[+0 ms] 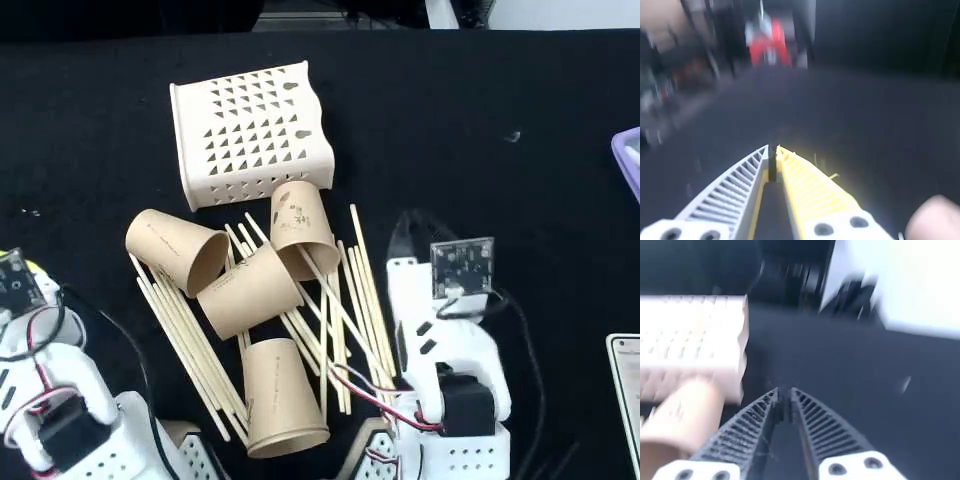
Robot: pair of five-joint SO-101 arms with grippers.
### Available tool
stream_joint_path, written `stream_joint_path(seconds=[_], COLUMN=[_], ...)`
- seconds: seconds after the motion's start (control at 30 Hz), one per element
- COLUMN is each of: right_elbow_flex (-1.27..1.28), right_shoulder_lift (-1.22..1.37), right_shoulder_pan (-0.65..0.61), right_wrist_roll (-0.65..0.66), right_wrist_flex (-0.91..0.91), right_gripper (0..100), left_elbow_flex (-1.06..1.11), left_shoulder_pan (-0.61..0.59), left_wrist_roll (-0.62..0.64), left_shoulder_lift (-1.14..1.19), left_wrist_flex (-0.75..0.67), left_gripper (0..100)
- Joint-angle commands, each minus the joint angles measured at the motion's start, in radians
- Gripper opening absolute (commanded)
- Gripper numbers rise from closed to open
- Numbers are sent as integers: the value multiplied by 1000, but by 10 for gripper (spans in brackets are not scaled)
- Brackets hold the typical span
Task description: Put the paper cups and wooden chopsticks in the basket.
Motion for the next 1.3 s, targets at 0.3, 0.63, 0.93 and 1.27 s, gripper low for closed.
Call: stream_joint_path(seconds=[0.3, 0.63, 0.93, 1.27], right_elbow_flex=[-1041, -1245, -717, -440], right_shoulder_lift=[214, 835, 1064, 1213], right_shoulder_pan=[-120, -206, -77, -46], right_wrist_roll=[52, 46, -58, -147], right_wrist_flex=[166, 358, -183, -546], right_gripper=[177, 178, 178, 179], left_elbow_flex=[-638, -1199, -1354, -1672], left_shoulder_pan=[199, 447, 544, 544], left_wrist_roll=[91, 144, 163, 373], left_shoulder_lift=[351, 1194, 1769, 2085], left_wrist_flex=[-44, 417, 427, 436], left_gripper=[188, 189, 189, 234])
